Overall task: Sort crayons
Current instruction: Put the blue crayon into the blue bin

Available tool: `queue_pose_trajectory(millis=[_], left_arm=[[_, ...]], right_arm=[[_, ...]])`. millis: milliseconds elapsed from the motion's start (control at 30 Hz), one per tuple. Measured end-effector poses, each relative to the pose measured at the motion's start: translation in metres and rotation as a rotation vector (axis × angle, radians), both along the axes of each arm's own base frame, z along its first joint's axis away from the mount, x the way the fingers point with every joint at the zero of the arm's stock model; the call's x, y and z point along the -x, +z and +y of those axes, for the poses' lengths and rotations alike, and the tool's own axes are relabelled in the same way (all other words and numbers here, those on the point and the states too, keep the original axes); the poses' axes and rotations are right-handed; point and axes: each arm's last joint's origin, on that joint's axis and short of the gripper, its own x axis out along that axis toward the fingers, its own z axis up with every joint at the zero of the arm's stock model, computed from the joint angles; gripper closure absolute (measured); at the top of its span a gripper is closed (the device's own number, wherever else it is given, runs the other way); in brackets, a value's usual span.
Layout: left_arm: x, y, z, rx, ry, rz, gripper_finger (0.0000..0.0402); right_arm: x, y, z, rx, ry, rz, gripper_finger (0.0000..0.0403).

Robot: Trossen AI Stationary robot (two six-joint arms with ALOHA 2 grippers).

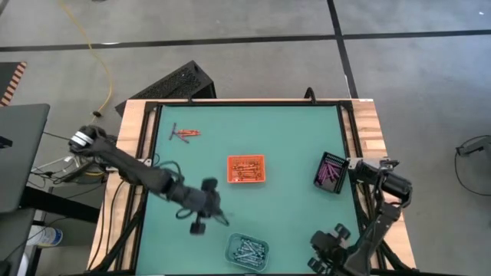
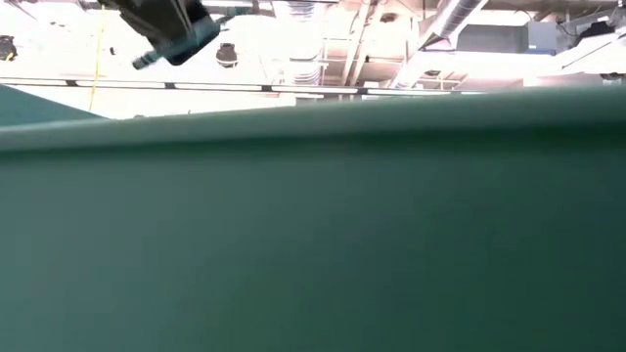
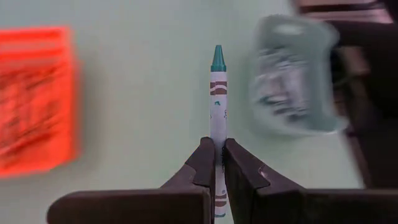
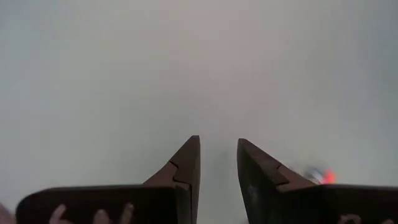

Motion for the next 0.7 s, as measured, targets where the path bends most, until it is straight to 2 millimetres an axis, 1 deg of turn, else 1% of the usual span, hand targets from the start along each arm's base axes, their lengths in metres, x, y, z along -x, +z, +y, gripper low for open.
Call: queue_pose_trajectory(millis=[67, 133, 200, 300, 400, 467, 600, 700], left_arm=[[-0.006, -0.007, -0.018, 0.021, -0.054, -0.033, 0.0396], [-0.013, -0.017, -0.031, 0.041, -0.095, -0.044, 0.0396], [-0.021, -0.029, -0.041, 0.058, -0.130, -0.036, 0.0396], [-0.034, -0.044, -0.051, 0.039, -0.158, 0.001, 0.0396], [-0.049, -0.050, -0.064, 0.020, -0.215, 0.008, 0.0396], [-0.059, -0.049, -0.075, 0.017, -0.266, -0.002, 0.0396], [-0.073, -0.046, -0.091, -0.012, -0.345, 0.000, 0.0397], [-0.082, -0.055, -0.099, -0.041, -0.386, 0.050, 0.0398]], right_arm=[[0.007, 0.008, 0.004, 0.015, -0.036, -0.003, 0.0304], [0.013, 0.018, 0.008, 0.027, -0.076, -0.013, 0.0304], [0.021, 0.029, 0.012, 0.043, -0.113, -0.022, 0.0304], [0.033, 0.037, 0.017, 0.044, -0.158, -0.006, 0.0305], [0.044, 0.038, 0.021, 0.036, -0.174, 0.024, 0.0305], [0.050, 0.037, 0.023, 0.030, -0.173, 0.043, 0.0305], [0.056, 0.037, 0.025, 0.020, -0.192, 0.091, 0.0306], [0.063, 0.037, 0.025, 0.033, -0.186, 0.126, 0.0306]])
